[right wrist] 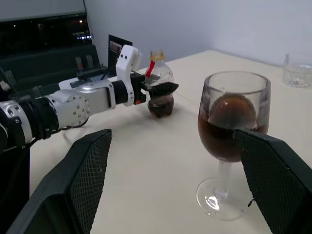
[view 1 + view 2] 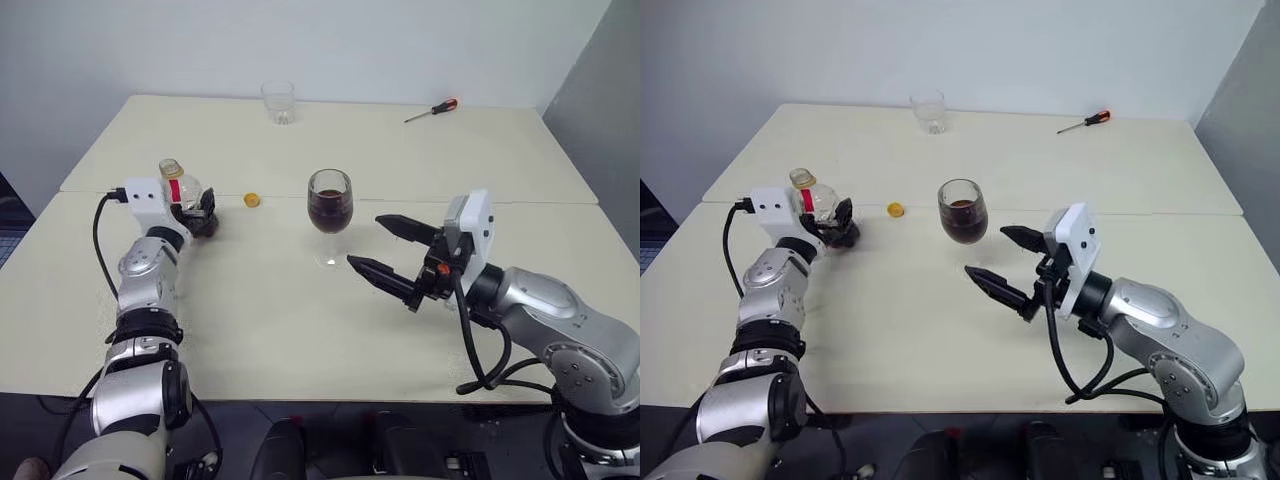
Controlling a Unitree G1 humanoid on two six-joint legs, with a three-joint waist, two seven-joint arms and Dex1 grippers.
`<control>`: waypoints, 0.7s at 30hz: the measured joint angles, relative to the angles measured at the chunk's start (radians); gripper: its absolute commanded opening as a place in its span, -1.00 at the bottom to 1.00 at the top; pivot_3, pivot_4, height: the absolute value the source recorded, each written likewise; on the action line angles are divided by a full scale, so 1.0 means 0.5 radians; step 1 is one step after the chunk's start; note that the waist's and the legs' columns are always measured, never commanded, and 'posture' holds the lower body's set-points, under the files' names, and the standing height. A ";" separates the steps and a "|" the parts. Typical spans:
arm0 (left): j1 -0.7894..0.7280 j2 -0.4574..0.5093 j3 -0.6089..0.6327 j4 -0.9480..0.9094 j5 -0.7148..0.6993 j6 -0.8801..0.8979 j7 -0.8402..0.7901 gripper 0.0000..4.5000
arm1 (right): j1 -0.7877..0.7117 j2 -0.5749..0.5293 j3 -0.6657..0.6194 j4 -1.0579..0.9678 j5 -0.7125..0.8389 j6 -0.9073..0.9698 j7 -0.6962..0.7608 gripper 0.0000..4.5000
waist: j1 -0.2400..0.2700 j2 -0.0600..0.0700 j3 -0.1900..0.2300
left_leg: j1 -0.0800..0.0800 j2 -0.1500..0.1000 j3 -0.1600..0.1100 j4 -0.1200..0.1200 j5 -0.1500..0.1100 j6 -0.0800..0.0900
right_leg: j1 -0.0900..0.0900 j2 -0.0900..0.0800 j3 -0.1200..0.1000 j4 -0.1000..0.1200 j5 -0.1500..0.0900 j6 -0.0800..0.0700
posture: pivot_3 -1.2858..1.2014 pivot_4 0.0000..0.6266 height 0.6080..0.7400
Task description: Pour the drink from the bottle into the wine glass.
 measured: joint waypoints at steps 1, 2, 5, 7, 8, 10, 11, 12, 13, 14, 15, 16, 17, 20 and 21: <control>0.046 0.000 0.010 -0.077 -0.017 0.052 0.006 0.99 | 0.028 -0.017 0.000 -0.007 -0.006 -0.005 0.005 0.90 | 0.000 0.000 0.000 | 0.000 0.000 0.000 0.000 0.000 0.000 | 0.000 0.000 0.000 0.000 0.000 0.000 | 0.03 -0.52 1.00; 0.114 0.000 0.016 -0.195 -0.037 0.116 0.016 0.99 | 0.057 -0.028 -0.003 -0.020 -0.015 -0.014 0.010 0.90 | -0.002 0.000 0.000 | 0.000 0.001 0.000 0.000 0.000 0.000 | 0.000 0.000 0.001 0.000 0.000 0.000 | 0.03 -0.52 1.00; 0.371 -0.004 0.044 -0.626 -0.113 0.356 0.061 0.99 | 0.178 -0.084 -0.021 -0.063 -0.018 -0.030 0.039 0.90 | -0.003 0.000 0.000 | 0.000 0.004 -0.002 -0.001 0.000 0.000 | 0.000 -0.002 0.003 -0.001 0.000 0.000 | 0.03 -0.52 1.00; 0.529 -0.010 0.062 -0.891 -0.161 0.515 0.098 0.99 | 0.261 -0.109 -0.057 -0.075 -0.023 -0.035 0.041 0.90 | 0.001 0.000 0.000 | 0.001 0.003 -0.002 -0.001 0.000 0.000 | 0.001 -0.002 0.003 0.000 0.000 0.000 | 0.03 -0.52 1.00; 0.597 -0.018 0.062 -1.012 -0.187 0.587 0.120 0.99 | 0.295 -0.118 -0.078 -0.076 -0.025 -0.043 0.041 0.90 | 0.002 0.000 0.000 | 0.002 0.003 -0.003 -0.001 0.000 -0.001 | 0.002 -0.002 0.003 0.000 0.000 0.000 | 0.03 -0.52 1.00; 0.693 -0.041 0.066 -1.197 -0.230 0.702 0.147 0.99 | 0.346 -0.137 -0.114 -0.088 -0.038 -0.059 0.040 0.90 | 0.009 0.000 0.000 | 0.003 0.001 -0.003 -0.001 0.001 -0.001 | 0.004 -0.003 0.002 -0.001 -0.001 0.001 | 0.03 -0.52 1.00; 0.761 -0.051 0.067 -1.313 -0.255 0.778 0.164 0.99 | 0.386 -0.147 -0.139 -0.103 -0.038 -0.064 0.038 0.90 | 0.011 -0.001 0.000 | 0.002 0.001 -0.003 -0.001 0.001 -0.001 | 0.004 -0.003 0.002 -0.001 -0.001 0.001 | 0.03 -0.52 1.00; 0.821 -0.061 0.067 -1.397 -0.279 0.838 0.169 0.99 | 0.432 -0.155 -0.169 -0.123 -0.039 -0.066 0.034 0.90 | 0.011 -0.001 -0.001 | 0.002 0.001 -0.003 -0.001 0.000 -0.001 | 0.004 -0.003 0.003 -0.002 -0.001 0.001 | 0.03 -0.52 1.00; 0.871 -0.074 0.066 -1.463 -0.300 0.886 0.170 0.99 | 0.467 -0.158 -0.190 -0.132 -0.039 -0.067 0.027 0.90 | 0.010 -0.001 -0.001 | 0.002 0.001 -0.002 -0.001 0.000 -0.001 | 0.005 -0.003 0.003 -0.002 -0.001 0.001 | 0.03 -0.52 1.00; 0.931 -0.092 0.061 -1.549 -0.323 0.947 0.170 0.99 | 0.520 -0.157 -0.220 -0.142 -0.040 -0.067 0.003 0.90 | 0.010 -0.001 -0.001 | 0.002 0.001 -0.002 -0.001 0.000 -0.001 | 0.004 -0.003 0.003 -0.003 -0.001 0.001 | 0.03 -0.52 1.00; 0.985 -0.102 0.051 -1.610 -0.345 0.993 0.169 0.99 | 0.563 -0.153 -0.243 -0.145 -0.042 -0.067 -0.021 0.90 | 0.010 -0.001 -0.001 | 0.003 0.001 -0.002 -0.001 0.000 -0.001 | 0.004 -0.003 0.004 -0.002 -0.001 0.001 | 0.03 -0.52 1.00; 1.055 -0.112 0.042 -1.705 -0.355 1.043 0.172 0.99 | 0.621 -0.125 -0.272 -0.161 -0.055 -0.067 -0.069 0.90 | 0.009 -0.002 -0.001 | 0.003 0.002 -0.002 -0.002 0.000 -0.001 | 0.004 -0.003 0.004 -0.002 -0.001 0.001 | 0.03 -0.52 1.00; 1.128 -0.127 0.025 -1.802 -0.363 1.088 0.175 0.99 | 0.686 -0.087 -0.300 -0.167 -0.067 -0.067 -0.131 0.90 | 0.008 -0.002 -0.002 | 0.003 0.002 -0.002 -0.003 0.000 -0.001 | 0.004 -0.003 0.004 -0.003 -0.001 0.001 | 0.03 -0.52 1.00; 1.294 -0.206 -0.047 -2.046 -0.397 1.225 0.212 0.99 | 0.827 -0.016 -0.293 -0.172 -0.263 -0.069 -0.344 0.90 | 0.009 -0.002 -0.004 | 0.004 0.001 -0.001 -0.003 0.001 -0.001 | 0.004 -0.003 0.006 -0.002 -0.001 0.001 | 0.03 -0.52 1.00; 1.336 -0.230 -0.070 -2.104 -0.409 1.263 0.216 0.99 | 0.863 -0.005 -0.278 -0.168 -0.346 -0.072 -0.410 0.90 | 0.009 -0.002 -0.004 | 0.004 0.001 0.000 -0.004 0.001 -0.001 | 0.004 -0.003 0.007 -0.002 -0.001 0.001 | 0.03 -0.52 1.00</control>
